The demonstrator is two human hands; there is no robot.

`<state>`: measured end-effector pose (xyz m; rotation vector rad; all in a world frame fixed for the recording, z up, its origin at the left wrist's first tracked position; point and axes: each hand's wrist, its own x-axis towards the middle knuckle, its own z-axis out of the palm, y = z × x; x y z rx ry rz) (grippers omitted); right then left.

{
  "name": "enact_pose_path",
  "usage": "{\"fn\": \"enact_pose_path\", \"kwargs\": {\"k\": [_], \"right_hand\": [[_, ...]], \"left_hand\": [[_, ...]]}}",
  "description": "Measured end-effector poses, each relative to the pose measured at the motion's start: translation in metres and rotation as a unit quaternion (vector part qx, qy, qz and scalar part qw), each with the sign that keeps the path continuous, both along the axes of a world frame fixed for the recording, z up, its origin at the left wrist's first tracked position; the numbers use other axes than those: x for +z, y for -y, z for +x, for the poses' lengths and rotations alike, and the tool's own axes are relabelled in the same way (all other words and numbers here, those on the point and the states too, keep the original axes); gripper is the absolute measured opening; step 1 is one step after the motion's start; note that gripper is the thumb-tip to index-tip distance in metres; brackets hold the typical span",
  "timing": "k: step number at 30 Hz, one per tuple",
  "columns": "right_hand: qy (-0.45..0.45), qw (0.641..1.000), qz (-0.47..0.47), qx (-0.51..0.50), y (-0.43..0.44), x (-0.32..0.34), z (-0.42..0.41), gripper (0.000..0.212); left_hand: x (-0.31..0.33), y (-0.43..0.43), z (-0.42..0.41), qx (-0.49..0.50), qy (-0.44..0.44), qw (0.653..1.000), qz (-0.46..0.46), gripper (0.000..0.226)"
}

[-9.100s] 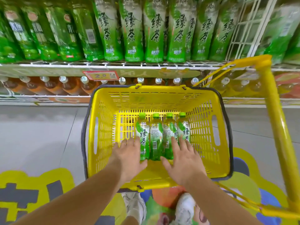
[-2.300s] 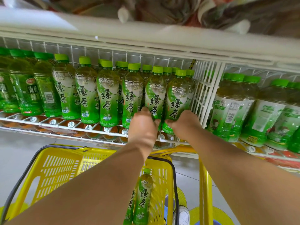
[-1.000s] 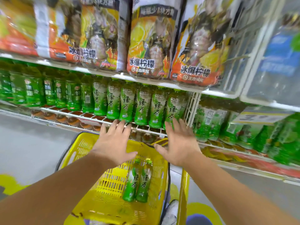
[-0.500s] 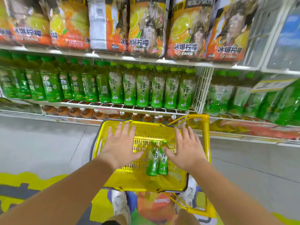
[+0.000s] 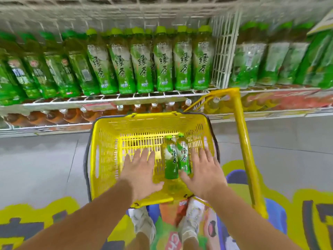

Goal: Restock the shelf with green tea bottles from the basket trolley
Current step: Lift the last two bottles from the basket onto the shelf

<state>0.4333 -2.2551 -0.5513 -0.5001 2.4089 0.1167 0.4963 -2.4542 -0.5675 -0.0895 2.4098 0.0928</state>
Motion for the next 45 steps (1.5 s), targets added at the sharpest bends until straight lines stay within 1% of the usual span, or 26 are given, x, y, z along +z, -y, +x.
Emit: {"fn": "enact_pose_path", "kwargs": {"k": [3, 5, 9, 14, 17, 20, 22, 24, 26, 27, 30, 33, 35, 37, 38, 41, 45], "right_hand": [[0.019, 1.000, 0.001, -0.013, -0.003, -0.029, -0.001, 0.088], [0.026, 0.999, 0.005, -0.025, -0.005, -0.049, -0.004, 0.086], [0.069, 0.996, -0.004, -0.059, -0.002, -0.085, -0.012, 0.078], [0.115, 0.988, -0.025, -0.100, 0.002, -0.123, -0.017, 0.074], [0.138, 0.980, -0.045, -0.140, 0.005, -0.144, -0.020, 0.074], [0.151, 0.971, -0.052, -0.179, 0.008, -0.163, -0.023, 0.075], [0.151, 0.965, -0.051, -0.206, 0.010, -0.175, -0.027, 0.072], [0.146, 0.962, -0.051, -0.225, 0.011, -0.187, -0.029, 0.062], [0.137, 0.957, -0.062, -0.248, 0.010, -0.197, -0.033, 0.044], [0.130, 0.955, -0.065, -0.258, 0.010, -0.201, -0.034, 0.039], [0.107, 0.958, -0.057, -0.258, 0.013, -0.208, -0.043, 0.041], [0.110, 0.958, -0.046, -0.259, 0.016, -0.213, -0.048, 0.044], [0.111, 0.952, -0.053, -0.279, 0.016, -0.217, -0.048, 0.045], [0.108, 0.945, -0.068, -0.301, 0.015, -0.223, -0.047, 0.044], [0.111, 0.937, -0.078, -0.322, 0.015, -0.226, -0.046, 0.043], [0.137, 0.897, -0.119, -0.403, 0.016, -0.236, -0.041, 0.044], [0.125, 0.879, -0.148, -0.436, 0.018, -0.240, -0.039, 0.036]], "left_hand": [[-0.034, -0.014, -0.006, 0.008, 0.016, 1.000, 0.007, 0.112], [-0.055, -0.024, -0.009, 0.031, 0.018, 0.999, 0.017, 0.112], [-0.092, -0.034, -0.016, 0.078, 0.023, 0.996, 0.035, 0.110], [-0.132, -0.045, -0.016, 0.093, 0.023, 0.995, 0.031, 0.106], [-0.150, -0.053, -0.019, 0.144, 0.031, 0.989, 0.034, 0.101], [-0.175, -0.055, -0.022, 0.206, 0.034, 0.976, 0.067, 0.105], [-0.189, -0.056, -0.026, 0.242, 0.026, 0.967, 0.080, 0.100], [-0.202, -0.059, -0.031, 0.287, 0.022, 0.952, 0.104, 0.089], [-0.212, -0.061, -0.036, 0.330, 0.012, 0.935, 0.132, 0.080], [-0.216, -0.062, -0.037, 0.347, 0.007, 0.927, 0.141, 0.076], [-0.227, -0.065, -0.040, 0.399, -0.002, 0.901, 0.171, 0.063], [-0.235, -0.070, -0.042, 0.459, 0.011, 0.865, 0.204, 0.053], [-0.238, -0.070, -0.044, 0.479, 0.020, 0.851, 0.216, 0.046], [-0.238, -0.066, -0.046, 0.488, 0.024, 0.844, 0.220, 0.040], [-0.236, -0.063, -0.045, 0.491, 0.023, 0.842, 0.221, 0.037], [-0.232, -0.051, -0.043, 0.496, 0.020, 0.841, 0.217, 0.035], [-0.225, -0.034, -0.043, 0.493, 0.018, 0.835, 0.245, 0.031]]}}
